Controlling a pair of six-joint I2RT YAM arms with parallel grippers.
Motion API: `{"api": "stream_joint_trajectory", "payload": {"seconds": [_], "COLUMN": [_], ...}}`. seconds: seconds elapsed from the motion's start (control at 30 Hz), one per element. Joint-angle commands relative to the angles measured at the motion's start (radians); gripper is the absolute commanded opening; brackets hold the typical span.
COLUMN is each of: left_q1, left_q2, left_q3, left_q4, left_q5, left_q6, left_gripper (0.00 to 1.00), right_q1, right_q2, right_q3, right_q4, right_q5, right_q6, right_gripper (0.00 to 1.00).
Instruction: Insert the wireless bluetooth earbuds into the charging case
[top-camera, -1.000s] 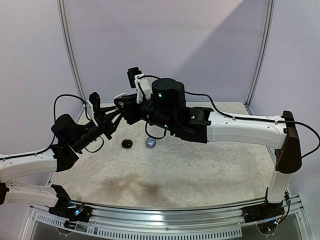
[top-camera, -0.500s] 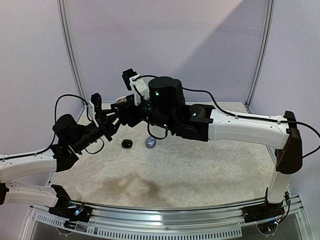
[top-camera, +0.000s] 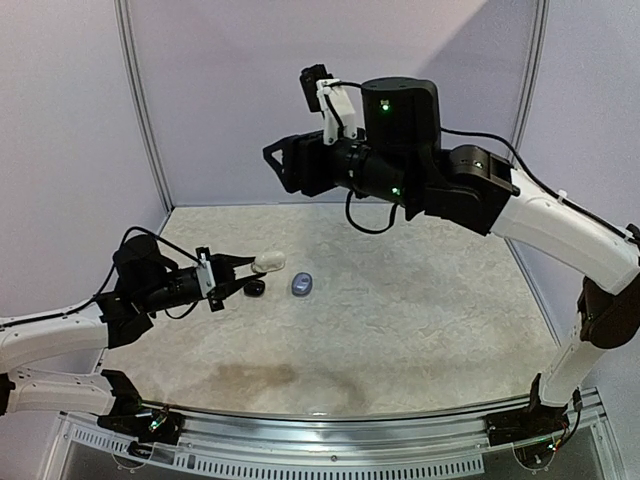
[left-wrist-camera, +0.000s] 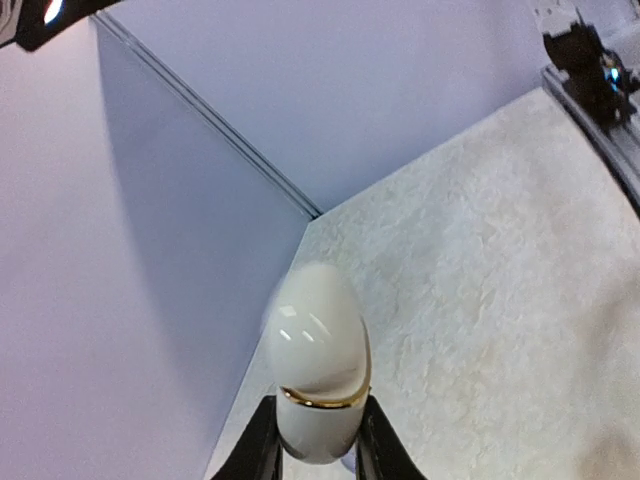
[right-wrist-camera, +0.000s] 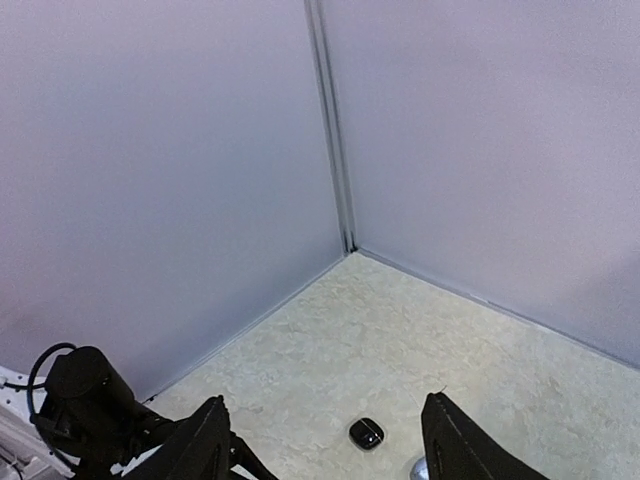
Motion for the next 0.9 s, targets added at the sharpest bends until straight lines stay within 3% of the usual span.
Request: {"api": "stream_joint_trajectory", "payload": {"seconds": [0.0, 0.27, 0.4, 0.5, 0.6, 0.67, 0.87], "left_q1": [0.004, 0.004, 0.015, 0.041, 0.133, 0.225, 0.462], "left_q2": [0.0, 0.017, 0.054, 0.112, 0.279, 0.426, 0.824], "left_q3": [0.066, 0.106, 0.166, 0.252, 0.373, 0.446, 0.657], "left_q4": [-0.115, -0.169, -0.363, -0.572, -0.763, -0.847, -1.093], "left_q5": [-0.032, -0.035, -0.026, -0.013, 0.069, 0.23, 0.436], "left_q6": [0.291, 0.087, -0.156, -0.359, -0.579, -0.684, -0.927], "left_gripper": [0.0, 0.0, 0.0, 0.0, 0.0, 0.0, 0.0], "right_q1": [-0.006, 0.052, 0.008, -0.1, -0.286, -0.379, -0.471], "right_q2": [0.109, 0.063, -0.11, -0.25, -0.365, -0.403, -0.457], "right_q3": [-0.023, -0.263, -0.397, -0.55, -0.717, -0.821, -0.926], "right_q4": [-0.259, -0.348, -0.361, -0.335, -0.343, -0.37, -0.445], "right_q5": [0.062, 0.125, 0.302, 0.289, 0.115, 0.045, -0.014], "right_q6": [0.203, 0.446, 0.608, 0.67, 0.735, 0.756, 0.726], "right_gripper": [0.63, 0.62, 0.67, 0.7, 0.72, 0.79, 0.93]}}
